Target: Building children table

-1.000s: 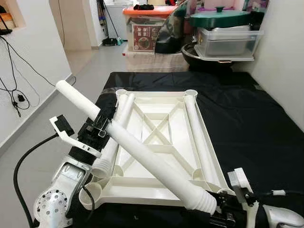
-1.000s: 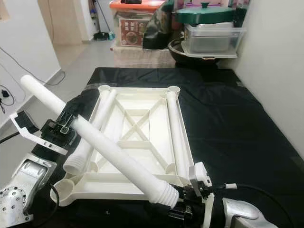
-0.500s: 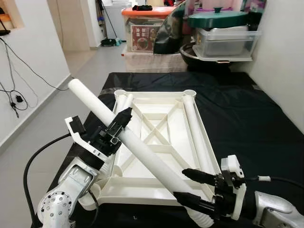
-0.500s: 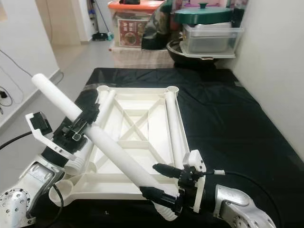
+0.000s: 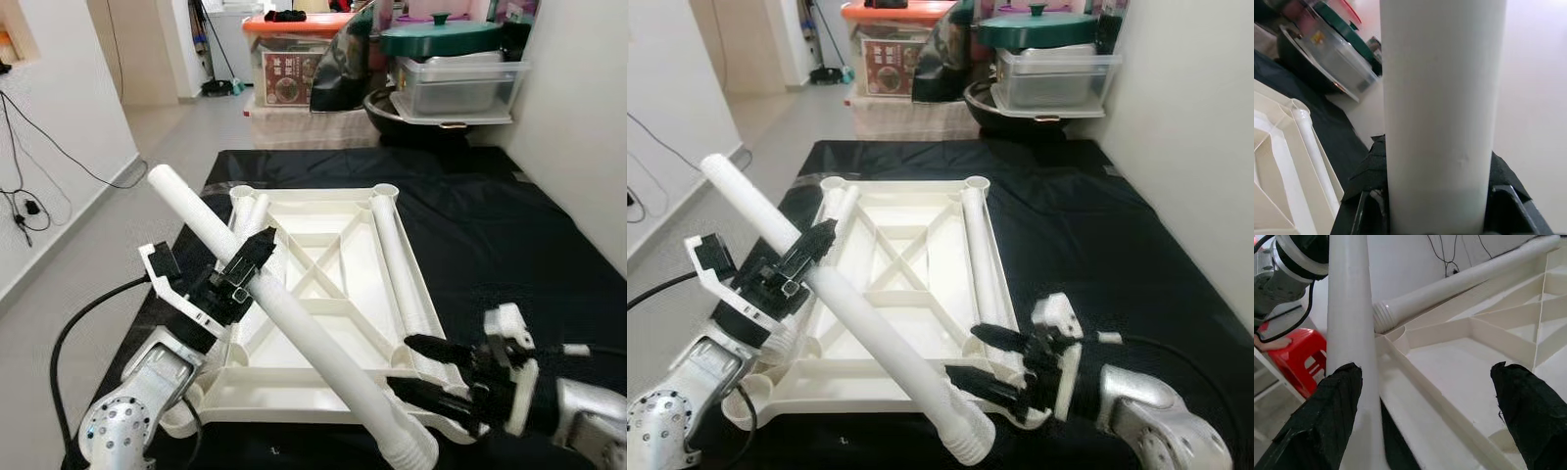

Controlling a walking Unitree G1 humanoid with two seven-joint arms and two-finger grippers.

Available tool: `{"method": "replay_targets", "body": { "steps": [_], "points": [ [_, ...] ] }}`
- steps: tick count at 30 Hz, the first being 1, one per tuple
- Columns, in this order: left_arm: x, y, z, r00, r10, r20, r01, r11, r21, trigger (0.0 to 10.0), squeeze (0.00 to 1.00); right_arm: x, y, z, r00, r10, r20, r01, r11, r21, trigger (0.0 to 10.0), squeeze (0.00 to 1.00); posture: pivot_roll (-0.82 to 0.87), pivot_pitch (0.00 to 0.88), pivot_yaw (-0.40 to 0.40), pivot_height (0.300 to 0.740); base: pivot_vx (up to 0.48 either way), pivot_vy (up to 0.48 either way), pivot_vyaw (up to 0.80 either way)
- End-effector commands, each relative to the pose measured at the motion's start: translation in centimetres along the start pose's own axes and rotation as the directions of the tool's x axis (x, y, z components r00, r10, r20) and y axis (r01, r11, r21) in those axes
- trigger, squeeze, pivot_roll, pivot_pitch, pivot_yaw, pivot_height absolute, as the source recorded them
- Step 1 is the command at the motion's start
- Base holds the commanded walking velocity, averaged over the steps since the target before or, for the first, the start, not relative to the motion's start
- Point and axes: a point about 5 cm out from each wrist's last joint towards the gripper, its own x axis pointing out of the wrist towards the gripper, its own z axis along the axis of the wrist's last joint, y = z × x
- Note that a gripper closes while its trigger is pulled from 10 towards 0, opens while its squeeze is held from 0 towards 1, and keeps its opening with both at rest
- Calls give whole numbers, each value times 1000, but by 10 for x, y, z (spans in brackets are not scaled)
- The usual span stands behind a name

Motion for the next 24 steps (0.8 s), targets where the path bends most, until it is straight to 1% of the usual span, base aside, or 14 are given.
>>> {"method": "replay_targets", "body": {
  "steps": [1, 6, 7, 10, 11, 12, 13, 15, 18, 19, 20, 21, 23, 24],
  "points": [
    [0, 0, -2, 1000, -3, -21, 3, 1000, 16, 0, 0, 4, 2, 0, 999, 21, -29, -21, 1000, -8, 10000, 1000, -150, 0, 18, 740, 0, 0, 0],
    [0, 1, -4, 999, -1, -34, 2, 1000, 24, 0, 0, 16, 7, 8, 995, 75, -68, -78, 996, -37, 10000, 1000, -148, 0, 14, 740, 0, 0, 0],
    [0, 2, -6, 999, 1, -42, 1, 999, 33, 0, 0, 23, 9, 14, 993, 101, -67, -103, 994, -37, 10000, 1000, -150, 0, 12, 740, 0, 0, 0],
    [0, 2, -6, 999, 1, -42, 1, 999, 33, 0, 0, 23, 9, 14, 993, 101, -67, -103, 994, -37, 10000, 1000, -150, 0, 12, 740, 0, 0, 0],
    [1, 1, -9, 999, 0, -53, 3, 999, 41, 0, 0, 32, 12, 20, 988, 133, -79, -137, 990, -37, 10000, 1000, -149, 0, 9, 740, 0, 0, 0],
    [1, 1, -9, 999, 0, -53, 3, 999, 41, 0, 0, 32, 12, 20, 988, 133, -79, -137, 990, -37, 10000, 1000, -149, 0, 9, 740, 0, 0, 0],
    [2, 1, -11, 998, -3, -65, 6, 999, 50, 0, 0, 40, 14, 24, 981, 163, -107, -168, 985, -40, 10000, 1000, -143, 0, 5, 740, 0, 0, 0],
    [2, 1, -11, 998, -3, -65, 6, 999, 50, 0, 0, 40, 14, 24, 981, 163, -107, -168, 985, -40, 10000, 1000, -143, 0, 5, 740, 0, 0, 0],
    [2, 0, -14, 997, -5, -79, 10, 998, 60, 0, 0, 47, 16, 27, 973, 192, -128, -198, 980, -35, 10000, 1000, -140, 0, 2, 740, 0, 0, 0],
    [2, -1, -18, 995, -7, -96, 14, 997, 71, 0, 0, 59, 18, 29, 961, 221, -164, -225, 974, -7, 10000, 1000, -133, 0, -5, 740, 0, 0, 0],
    [2, -1, -18, 995, -7, -96, 14, 997, 71, 0, 0, 59, 18, 29, 961, 221, -164, -225, 974, -7, 10000, 1000, -133, 0, -5, 740, 0, 0, 0],
    [2, -1, -19, 995, -7, -100, 15, 997, 74, 0, 0, 63, 20, 30, 958, 230, -172, -232, 973, 5, 10000, 965, -133, 0, -5, 740, 0, 0, 0],
    [2, -1, -19, 995, -7, -100, 15, 997, 74, 0, 0, 63, 20, 30, 958, 230, -172, -232, 973, 5, 10000, 965, -133, 0, -5, 740, 0, 0, 0],
    [2, -1, -20, 995, -8, -102, 16, 997, 76, 0, 0, 66, 21, 28, 951, 245, -188, -246, 969, 20, 10000, 882, -135, 0, -6, 740, 0, 0, 0]
  ]
}}
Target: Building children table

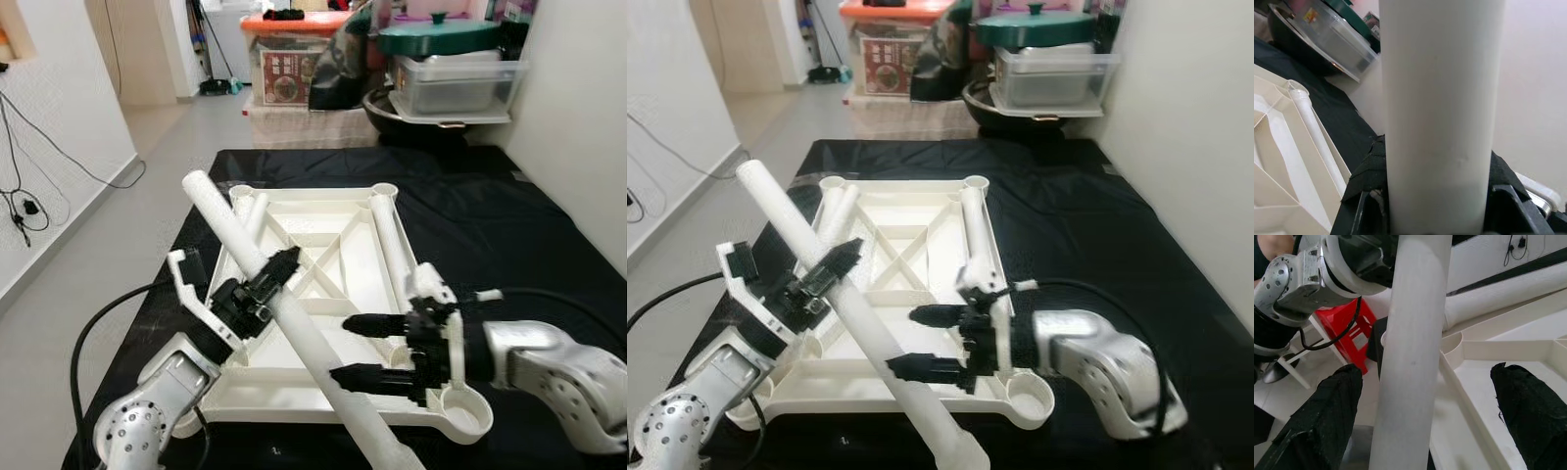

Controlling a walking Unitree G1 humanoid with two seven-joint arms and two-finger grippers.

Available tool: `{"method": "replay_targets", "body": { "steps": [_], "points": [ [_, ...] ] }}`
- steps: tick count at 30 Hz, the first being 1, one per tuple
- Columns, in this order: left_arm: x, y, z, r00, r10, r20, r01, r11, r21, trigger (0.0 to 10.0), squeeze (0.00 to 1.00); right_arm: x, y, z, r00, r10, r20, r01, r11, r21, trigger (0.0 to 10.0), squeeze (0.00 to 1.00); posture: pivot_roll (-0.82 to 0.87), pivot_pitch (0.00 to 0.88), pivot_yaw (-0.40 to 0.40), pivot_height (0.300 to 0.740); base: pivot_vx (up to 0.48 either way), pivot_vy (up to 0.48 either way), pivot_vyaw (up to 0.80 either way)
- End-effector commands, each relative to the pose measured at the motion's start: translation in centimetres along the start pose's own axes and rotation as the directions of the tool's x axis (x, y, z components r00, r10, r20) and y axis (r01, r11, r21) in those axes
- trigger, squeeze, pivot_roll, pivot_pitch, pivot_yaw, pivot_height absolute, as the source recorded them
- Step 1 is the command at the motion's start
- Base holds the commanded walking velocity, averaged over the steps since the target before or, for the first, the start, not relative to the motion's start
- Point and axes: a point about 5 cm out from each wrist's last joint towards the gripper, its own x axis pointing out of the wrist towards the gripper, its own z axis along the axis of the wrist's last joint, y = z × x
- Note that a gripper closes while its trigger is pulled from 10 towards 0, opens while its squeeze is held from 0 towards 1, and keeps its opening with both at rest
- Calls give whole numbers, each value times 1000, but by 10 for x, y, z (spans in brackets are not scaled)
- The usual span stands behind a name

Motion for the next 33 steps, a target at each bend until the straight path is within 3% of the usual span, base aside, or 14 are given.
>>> {"method": "replay_targets", "body": {
  "steps": [1, 2, 3, 11, 19, 20, 22, 23, 24, 25, 26, 29, 30, 33],
  "points": [
    [-1, -1, -1, 1000, -2, -6, 2, 1000, 19, 0, 0, 8, 4, -5, 998, 36, -43, -35, 999, 35, 10000, 98, -134, 0, -7, 740, 0, 0, 0],
    [-1, -1, -1, 1000, -2, -6, 2, 1000, 19, 0, 0, 8, 4, -5, 998, 36, -43, -35, 999, 35, 10000, 98, -134, 0, -7, 740, 0, 0, 0],
    [0, -2, -2, 1000, -7, -12, 7, 1000, 22, 0, 0, 12, 6, -7, 996, 60, -59, -56, 996, 64, 10000, 0, -132, 0, -9, 740, 0, 0, 0],
    [3, -3, -5, 1000, -19, -20, 20, 999, 32, 0, 0, 31, 12, -13, 985, 109, -132, -90, 986, 142, 10000, 0, -129, 0, -9, 740, 0, 0, 0],
    [5, -2, -6, 999, -24, -22, 25, 999, 38, 0, 0, 44, 8, -19, 981, 89, -172, -66, 989, 133, 10000, 0, -127, 0, -6, 740, 0, 0, 0],
    [6, -2, -6, 999, -26, -21, 27, 999, 39, 0, 0, 50, 5, -22, 981, 63, -184, -40, 991, 127, 8510, 0, -127, 0, -5, 740, 0, 0, 0],
    [7, -2, -6, 999, -28, -20, 28, 999, 40, 0, 0, 53, 2, -24, 980, 45, -191, -22, 992, 123, 8275, 0, -121, 0, -5, 740, 0, 0, 0],
    [7, -2, -6, 999, -28, -20, 28, 999, 40, 0, 0, 53, 2, -24, 980, 45, -191, -22, 992, 123, 8275, 0, -121, 0, -5, 740, 0, 0, 0],
    [8, -3, -5, 999, -30, -20, 31, 999, 40, 0, 0, 57, 1, -24, 980, 30, -195, -6, 993, 121, 9216, 0, -121, 0, -5, 740, 0, 0, 0],
    [9, -2, -5, 999, -31, -21, 32, 999, 41, 0, 0, 59, 0, -25, 980, 19, -198, 4, 993, 115, 7255, 0, -125, 0, 0, 740, 0, 0, 0],
    [9, -2, -6, 999, -31, -23, 32, 999, 41, 0, 0, 61, 0, -26, 980, 14, -199, 9, 994, 112, 1686, 0, -125, 0, 0, 740, 0, 0, 0],
    [9, -2, -6, 999, -30, -25, 31, 999, 42, 0, 0, 62, 0, -26, 979, 11, -201, 12, 994, 111, 1569, 0, -125, 0, 0, 740, 0, 0, 0],
    [9, -1, -7, 999, -30, -26, 31, 999, 41, 0, 0, 63, 1, -26, 980, 14, -197, 8, 994, 112, 0, 0, -124, 0, 1, 740, 0, 0, 0],
    [10, -1, -8, 999, -31, -28, 32, 999, 41, 0, 0, 64, 3, -25, 983, 23, -184, -1, 993, 118, 0, 0, -124, 0, 2, 740, 0, 0, 0]
  ]
}}
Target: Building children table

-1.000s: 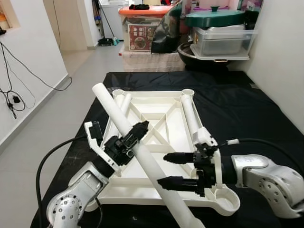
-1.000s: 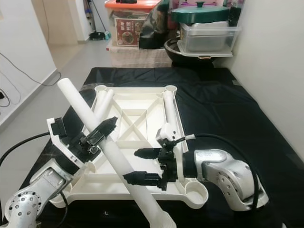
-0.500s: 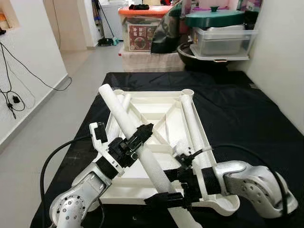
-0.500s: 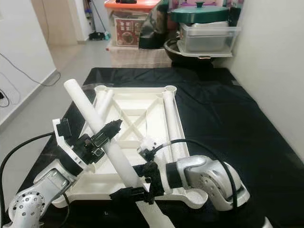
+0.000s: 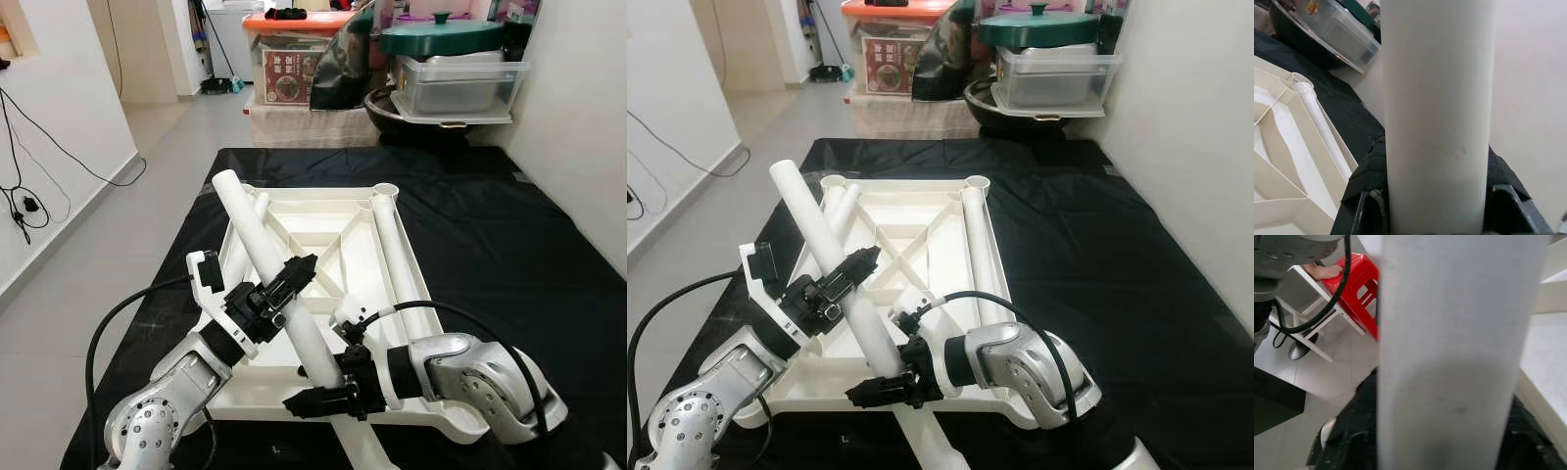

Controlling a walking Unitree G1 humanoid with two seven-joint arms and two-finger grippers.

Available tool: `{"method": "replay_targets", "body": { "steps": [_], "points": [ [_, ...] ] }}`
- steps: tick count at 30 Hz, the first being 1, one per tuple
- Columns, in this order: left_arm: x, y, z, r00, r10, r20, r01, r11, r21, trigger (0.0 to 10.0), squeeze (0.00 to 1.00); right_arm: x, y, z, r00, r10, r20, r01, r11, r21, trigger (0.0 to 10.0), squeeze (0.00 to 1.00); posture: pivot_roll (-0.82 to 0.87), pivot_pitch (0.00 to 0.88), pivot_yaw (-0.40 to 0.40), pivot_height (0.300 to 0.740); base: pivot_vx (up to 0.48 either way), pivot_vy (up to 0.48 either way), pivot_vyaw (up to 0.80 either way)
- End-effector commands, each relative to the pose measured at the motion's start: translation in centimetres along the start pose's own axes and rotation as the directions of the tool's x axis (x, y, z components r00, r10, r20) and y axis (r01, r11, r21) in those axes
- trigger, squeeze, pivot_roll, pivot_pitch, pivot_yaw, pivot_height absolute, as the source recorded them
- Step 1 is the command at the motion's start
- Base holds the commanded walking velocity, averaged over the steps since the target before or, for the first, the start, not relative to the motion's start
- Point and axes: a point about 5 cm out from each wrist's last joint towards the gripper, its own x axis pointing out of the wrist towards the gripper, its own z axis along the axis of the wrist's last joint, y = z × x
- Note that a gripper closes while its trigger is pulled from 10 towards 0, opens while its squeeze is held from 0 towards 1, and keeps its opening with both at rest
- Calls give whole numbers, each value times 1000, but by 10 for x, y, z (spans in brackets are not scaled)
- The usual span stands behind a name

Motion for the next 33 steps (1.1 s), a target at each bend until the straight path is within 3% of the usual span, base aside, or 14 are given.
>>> {"method": "replay_targets", "body": {
  "steps": [1, 14, 15, 16, 23, 28, 33],
  "points": [
    [4, -5, 1, 999, -39, 13, 39, 999, 9, 0, 0, 2, 0, 1, 1000, -13, 4, 13, 1000, -5, 0, 0, -124, 0, 2, 740, 0, 0, 0],
    [4, 1, -1, 1000, -10, -1, 10, 1000, 5, 0, 0, 1, 3, 4, 998, 16, 55, -16, 1000, 0, 0, 0, -126, 0, 6, 740, 0, 0, 0],
    [4, 8, 0, 998, 56, 2, -56, 998, 17, 10000, 235, -1, 2, 4, 998, 10, 66, -10, 1000, 10, 0, 0, -126, 0, 5, 740, 0, 0, 0],
    [5, 13, 1, 996, 84, 13, -85, 996, 11, 10000, 1000, -3, 1, 3, 997, 2, 78, -3, 1000, 22, 0, 0, -126, 0, 5, 740, 0, 0, 0],
    [2, 5, 4, 1000, 6, 13, -6, 1000, 13, 10000, 1000, -12, -4, 2, 992, -31, 120, 24, 998, 61, 0, 0, -125, 0, 6, 740, 0, 0, 0],
    [-4, -7, 14, 994, -84, 75, 88, 995, -56, 10000, 1000, -28, -8, 1, 987, -65, 147, 52, 995, 85, 0, 0, -129, 0, 6, 740, 0, 0, 0],
    [-7, -9, 16, 990, -112, 84, 118, 990, -76, 10000, 1000, -35, -8, 1, 985, -70, 157, 56, 994, 90, 0, 0, -129, 0, 3, 740, 0, 0, 0]
  ]
}}
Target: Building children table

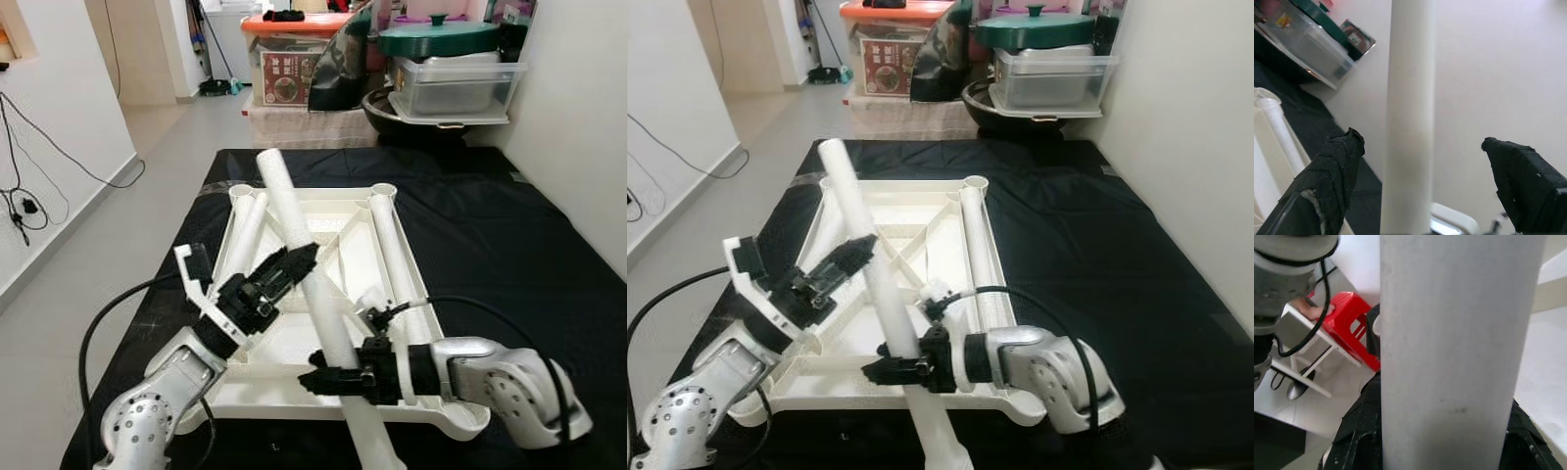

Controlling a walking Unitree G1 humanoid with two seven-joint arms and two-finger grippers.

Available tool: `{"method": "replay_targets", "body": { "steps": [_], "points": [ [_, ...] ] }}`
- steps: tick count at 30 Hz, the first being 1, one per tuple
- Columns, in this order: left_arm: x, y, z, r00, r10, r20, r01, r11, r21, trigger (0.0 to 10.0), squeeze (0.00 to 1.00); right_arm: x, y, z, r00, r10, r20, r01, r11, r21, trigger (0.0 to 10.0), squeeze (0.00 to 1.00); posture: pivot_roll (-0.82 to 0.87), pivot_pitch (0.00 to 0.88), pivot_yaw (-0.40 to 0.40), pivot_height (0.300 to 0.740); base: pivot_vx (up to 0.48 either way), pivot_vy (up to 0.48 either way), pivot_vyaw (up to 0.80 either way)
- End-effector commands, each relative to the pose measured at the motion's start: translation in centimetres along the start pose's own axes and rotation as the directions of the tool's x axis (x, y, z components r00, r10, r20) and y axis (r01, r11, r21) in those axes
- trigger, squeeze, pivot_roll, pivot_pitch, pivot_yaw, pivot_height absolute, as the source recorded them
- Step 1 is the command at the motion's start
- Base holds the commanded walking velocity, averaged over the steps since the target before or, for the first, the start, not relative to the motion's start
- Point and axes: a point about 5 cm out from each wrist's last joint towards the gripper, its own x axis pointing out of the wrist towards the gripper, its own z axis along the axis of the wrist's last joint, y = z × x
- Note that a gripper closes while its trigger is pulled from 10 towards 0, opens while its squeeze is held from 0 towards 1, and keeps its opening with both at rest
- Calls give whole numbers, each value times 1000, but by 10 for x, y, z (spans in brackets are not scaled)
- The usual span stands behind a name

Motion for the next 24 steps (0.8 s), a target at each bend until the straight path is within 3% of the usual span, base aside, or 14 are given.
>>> {"method": "replay_targets", "body": {
  "steps": [1, 2, 5, 7, 10, 11, 14, 17, 24],
  "points": [
    [-4, -6, 3, 999, -50, 2, 50, 998, -25, 10000, 1000, -12, 2, 7, 999, -11, 31, 12, 1000, -23, 0, 0, -132, 0, 1, 740, 0, 0, 0],
    [-7, -11, 5, 996, -91, 12, 92, 994, -54, 10000, 1000, -24, 1, 9, 999, -25, 36, 26, 999, -29, 0, 0, -138, 0, 3, 740, 0, 0, 0],
    [-7, -11, 5, 996, -91, 12, 92, 994, -54, 10000, 1000, -24, 1, 9, 999, -25, 36, 26, 999, -29, 0, 0, -138, 0, 3, 740, 0, 0, 0],
    [-9, -15, 8, 992, -126, 22, 128, 989, -80, 10000, 1000, -47, -3, 19, 997, -58, 58, 60, 997, -42, 0, 0, -141, 0, 2, 740, 0, 0, 0],
    [-11, -11, 9, 994, -109, 22, 110, 991, -79, 10000, 1000, -64, -6, 32, 992, -88, 93, 94, 994, -61, 0, 0, -142, 0, 1, 740, 0, 0, 0],
    [-12, -9, 10, 995, -94, 26, 96, 992, -83, 10000, 0, -73, -7, 42, 986, -94, 135, 104, 992, -67, 0, 0, -141, 0, 0, 740, 0, 0, 0],
    [-13, -7, 10, 996, -87, 29, 89, 992, -87, 10000, 0, -78, -7, 48, 982, -96, 162, 108, 992, -71, 0, 0, -136, 0, -3, 740, 0, 0, 0],
    [-15, -5, 10, 998, -66, 21, 67, 993, -95, 10000, 0, -93, -10, 72, 949, -130, 287, 157, 985, -72, 0, 0, -140, 0, 2, 740, 0, 0, 0],
    [-17, -2, 6, 999, -34, -8, 33, 995, -89, 10000, 0, -96, -12, 81, 916, -142, 375, 168, 985, -40, 0, 0, -133, 0, -1, 740, 0, 0, 0]
  ]
}}
